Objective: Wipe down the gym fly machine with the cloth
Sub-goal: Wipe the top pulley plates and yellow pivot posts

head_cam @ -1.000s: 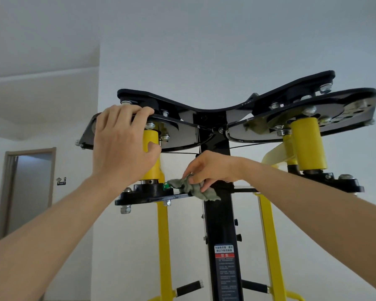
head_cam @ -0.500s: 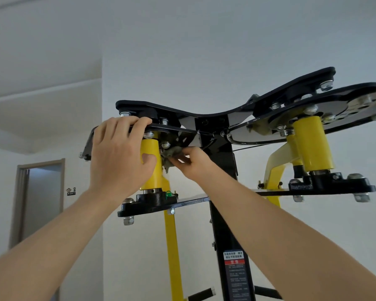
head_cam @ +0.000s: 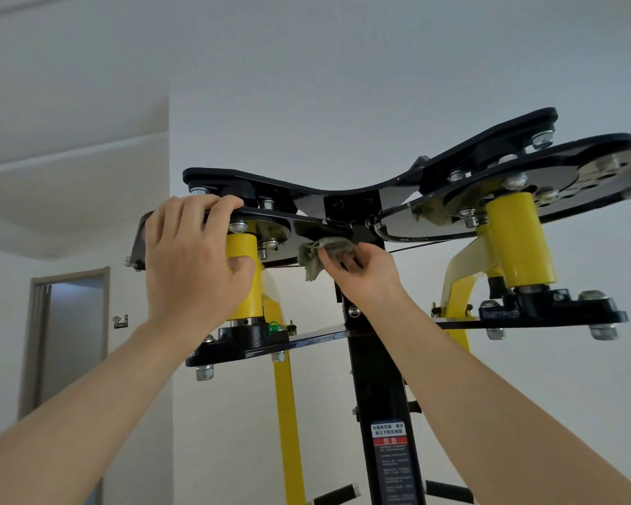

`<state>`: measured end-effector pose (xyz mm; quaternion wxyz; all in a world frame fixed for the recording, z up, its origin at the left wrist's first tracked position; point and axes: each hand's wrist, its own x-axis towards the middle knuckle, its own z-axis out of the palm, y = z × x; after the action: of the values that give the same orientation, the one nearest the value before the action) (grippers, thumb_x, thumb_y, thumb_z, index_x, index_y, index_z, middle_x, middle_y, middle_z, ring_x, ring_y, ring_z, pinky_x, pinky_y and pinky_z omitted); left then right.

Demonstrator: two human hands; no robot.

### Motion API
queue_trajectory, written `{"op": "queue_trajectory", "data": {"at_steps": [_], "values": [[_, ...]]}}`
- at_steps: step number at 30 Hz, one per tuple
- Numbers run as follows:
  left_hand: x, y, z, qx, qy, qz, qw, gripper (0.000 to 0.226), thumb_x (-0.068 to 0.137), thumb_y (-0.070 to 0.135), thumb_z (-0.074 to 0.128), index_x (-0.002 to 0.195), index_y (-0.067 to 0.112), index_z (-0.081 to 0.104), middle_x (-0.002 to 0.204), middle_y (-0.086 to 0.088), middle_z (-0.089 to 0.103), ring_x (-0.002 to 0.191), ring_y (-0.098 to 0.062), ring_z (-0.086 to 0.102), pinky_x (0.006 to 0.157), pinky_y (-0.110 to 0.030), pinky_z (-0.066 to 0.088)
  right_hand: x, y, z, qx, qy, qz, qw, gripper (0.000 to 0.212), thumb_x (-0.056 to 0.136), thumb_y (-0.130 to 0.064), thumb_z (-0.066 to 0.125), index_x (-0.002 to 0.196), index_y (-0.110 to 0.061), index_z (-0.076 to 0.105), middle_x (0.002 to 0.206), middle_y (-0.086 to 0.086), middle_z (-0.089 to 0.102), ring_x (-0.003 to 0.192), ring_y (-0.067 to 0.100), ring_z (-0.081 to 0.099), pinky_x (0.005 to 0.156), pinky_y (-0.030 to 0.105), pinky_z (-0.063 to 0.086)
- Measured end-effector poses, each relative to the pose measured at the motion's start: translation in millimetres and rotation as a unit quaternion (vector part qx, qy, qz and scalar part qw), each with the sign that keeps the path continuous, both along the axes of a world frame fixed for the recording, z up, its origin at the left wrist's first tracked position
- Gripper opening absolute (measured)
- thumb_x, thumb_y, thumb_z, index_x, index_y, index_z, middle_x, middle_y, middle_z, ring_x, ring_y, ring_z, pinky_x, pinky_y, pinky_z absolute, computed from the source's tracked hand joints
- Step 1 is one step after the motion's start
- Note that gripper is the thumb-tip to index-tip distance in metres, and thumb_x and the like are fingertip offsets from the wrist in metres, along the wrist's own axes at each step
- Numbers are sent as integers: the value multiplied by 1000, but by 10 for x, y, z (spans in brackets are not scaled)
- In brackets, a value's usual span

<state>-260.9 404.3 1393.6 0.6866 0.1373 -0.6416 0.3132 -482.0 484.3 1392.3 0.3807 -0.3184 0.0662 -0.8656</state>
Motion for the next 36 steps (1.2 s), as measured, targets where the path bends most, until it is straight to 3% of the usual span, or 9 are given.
{"op": "queue_trajectory", "data": {"at_steps": [8,11,14,15,19,23,26,30,36], "values": [[34,-94,7,-35,-11,5,999,61,72,21,55,133,13,59,121,-9,59,117,-36,52,105,-52,39,234,-457,177,79,38,18,996,19,102,-20,48,97,-5,58,111,19,61,104,36,62,95,57,53],[43,-117,19,-41,-16,12,999,63,71,20,56,134,13,58,122,-9,59,117,-35,52,104,-51,39,206,-618,178,95,41,26,994,31,105,-29,39,90,-7,56,100,16,61,95,32,62,105,56,46],[35,-150,20,-49,-11,19,999,64,70,17,58,134,13,59,122,-9,59,116,-35,53,103,-49,39,135,-671,191,88,31,50,994,37,106,-35,34,93,-6,54,140,11,59,137,29,50,103,52,47],[29,-159,18,-52,-9,22,998,64,70,17,59,134,13,59,122,-9,59,116,-35,53,103,-48,39,107,-669,191,81,19,54,995,37,106,-36,35,97,-6,55,140,11,59,143,27,44,98,52,49],[-15,-155,16,-56,8,14,998,62,71,17,57,132,12,59,121,-11,59,115,-36,52,105,-51,38,20,-506,139,78,10,16,997,20,105,-27,43,101,-11,54,104,13,56,111,26,56,99,50,52],[-67,-164,8,-56,28,11,998,60,71,19,55,131,12,59,121,-11,58,115,-35,49,108,-50,34,-33,-187,57,116,146,-34,982,22,103,-17,50,117,-7,63,123,20,66,114,31,65,93,49,56],[-95,-172,8,-58,37,-4,998,59,71,19,56,129,12,60,120,-11,58,115,-34,49,110,-50,34,-51,80,52,164,325,-152,919,23,101,-12,54,118,-7,69,115,13,70,105,29,67,91,44,59],[-100,-148,-10,-59,35,-16,998,58,73,18,59,130,10,59,122,-11,59,119,-33,49,117,-49,29,-19,442,48,198,540,-264,774,25,102,-6,53,118,-12,72,114,11,74,106,27,70,93,46,58],[-36,-60,-41,-36,15,-20,999,60,74,18,60,133,10,59,127,-11,60,123,-33,51,122,-45,23,304,553,-148,177,672,-343,632,44,95,7,59,132,-17,66,123,6,70,102,31,71,90,43,60]]}}
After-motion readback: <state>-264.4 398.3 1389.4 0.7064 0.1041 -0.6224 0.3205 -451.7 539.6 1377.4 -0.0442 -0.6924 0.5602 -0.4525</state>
